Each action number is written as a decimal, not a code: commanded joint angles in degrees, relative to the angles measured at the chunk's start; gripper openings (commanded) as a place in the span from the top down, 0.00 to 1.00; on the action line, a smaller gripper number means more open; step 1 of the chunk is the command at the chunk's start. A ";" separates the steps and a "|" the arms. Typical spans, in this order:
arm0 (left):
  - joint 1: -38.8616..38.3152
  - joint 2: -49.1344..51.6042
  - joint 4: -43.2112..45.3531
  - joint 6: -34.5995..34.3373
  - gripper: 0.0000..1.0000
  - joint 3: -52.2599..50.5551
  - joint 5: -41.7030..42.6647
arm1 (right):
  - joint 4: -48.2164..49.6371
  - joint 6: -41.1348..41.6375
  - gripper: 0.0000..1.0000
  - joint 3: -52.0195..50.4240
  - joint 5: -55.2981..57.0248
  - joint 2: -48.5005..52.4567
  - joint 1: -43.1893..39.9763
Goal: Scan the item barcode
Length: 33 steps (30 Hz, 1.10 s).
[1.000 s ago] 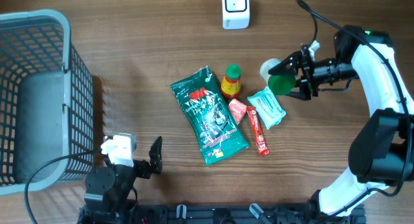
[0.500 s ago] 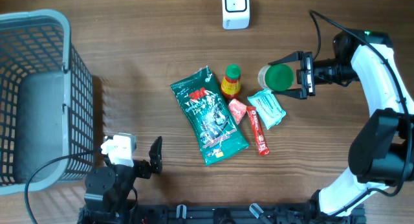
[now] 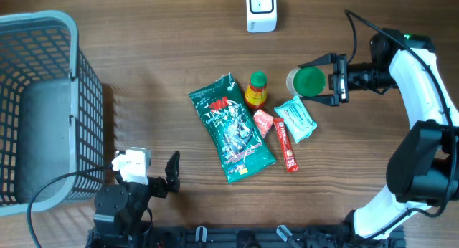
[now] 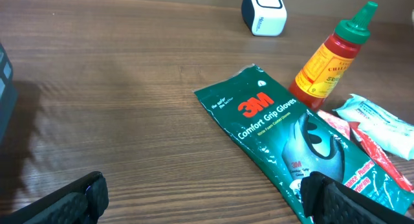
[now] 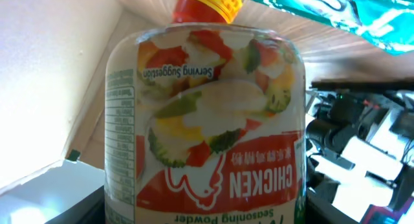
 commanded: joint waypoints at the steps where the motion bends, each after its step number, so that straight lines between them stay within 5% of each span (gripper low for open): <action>1: -0.13 -0.37 0.15 1.11 0.00 -0.04 0.87 | 3.65 -1.86 0.42 -0.09 -2.16 -0.22 -0.20; 12: -0.13 -0.37 0.15 1.11 0.00 -0.04 0.87 | 23.30 -13.33 0.42 -0.09 4.28 -0.22 -0.13; 17: -0.13 -0.35 0.15 1.11 0.00 -0.04 0.87 | 41.38 -14.34 0.42 -0.09 2.34 -0.20 1.97; 24: -0.13 -0.35 0.15 1.11 0.00 -0.04 0.87 | 72.24 -2.86 0.41 -0.09 3.87 2.93 7.93; 33: -0.13 -0.37 0.15 1.11 0.00 -0.04 0.87 | 105.20 9.25 0.37 3.10 18.23 21.51 12.50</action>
